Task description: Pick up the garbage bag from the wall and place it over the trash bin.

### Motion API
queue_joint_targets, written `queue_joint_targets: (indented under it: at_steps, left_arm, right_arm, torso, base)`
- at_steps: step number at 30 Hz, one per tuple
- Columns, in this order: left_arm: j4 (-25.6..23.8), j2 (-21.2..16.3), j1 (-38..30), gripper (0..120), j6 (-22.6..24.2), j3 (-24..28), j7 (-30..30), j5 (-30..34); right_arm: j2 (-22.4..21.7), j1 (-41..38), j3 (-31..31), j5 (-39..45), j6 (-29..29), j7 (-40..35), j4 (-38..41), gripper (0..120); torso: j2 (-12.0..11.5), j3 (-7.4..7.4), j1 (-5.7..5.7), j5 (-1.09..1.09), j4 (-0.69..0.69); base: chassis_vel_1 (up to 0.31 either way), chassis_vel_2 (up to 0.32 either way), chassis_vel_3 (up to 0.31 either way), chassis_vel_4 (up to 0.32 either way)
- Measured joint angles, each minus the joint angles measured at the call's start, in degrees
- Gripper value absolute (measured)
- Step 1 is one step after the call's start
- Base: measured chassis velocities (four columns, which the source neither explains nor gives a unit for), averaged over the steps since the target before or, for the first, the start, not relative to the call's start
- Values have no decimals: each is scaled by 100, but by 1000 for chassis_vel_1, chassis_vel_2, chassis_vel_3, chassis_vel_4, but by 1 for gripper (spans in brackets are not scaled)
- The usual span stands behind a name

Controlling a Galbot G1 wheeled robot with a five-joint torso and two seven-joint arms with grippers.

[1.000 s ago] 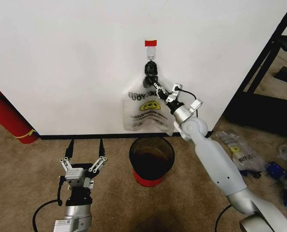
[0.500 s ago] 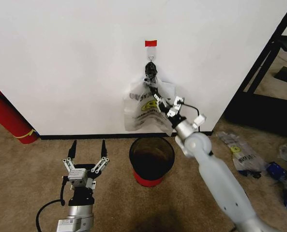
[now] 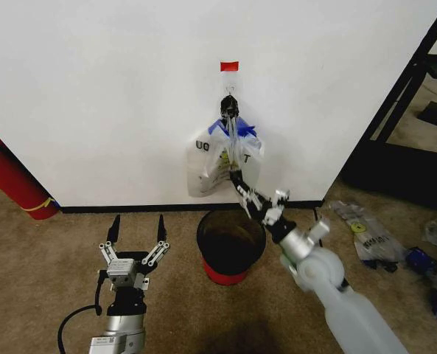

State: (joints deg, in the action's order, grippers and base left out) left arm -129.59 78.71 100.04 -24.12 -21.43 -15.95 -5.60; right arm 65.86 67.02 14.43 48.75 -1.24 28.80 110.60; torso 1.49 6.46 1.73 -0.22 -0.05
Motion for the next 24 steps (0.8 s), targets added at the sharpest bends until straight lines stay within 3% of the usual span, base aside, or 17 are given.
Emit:
queue_joint_targets:
  at_steps: [3,11,24]
  left_arm:
    - [-26,-37,7,90,-18,9,-8,18]
    - [-50,-174,-29,90,-27,21,-15,156]
    - [-67,-246,-69,90,-31,105,-20,218]
  right_arm:
    - [-49,517,252,-560,-187,287,176,0]
    - [-78,1380,678,-1118,-567,408,454,0]
    - [-18,2193,845,-2259,-1318,474,613,0]
  torso:
    - [0,0,0,0,-1]
    - [0,0,0,0,0]
    - [0,0,0,0,0]
  base:
    - [0,0,0,0]
    - [0,0,0,0]
    - [0,0,0,0]
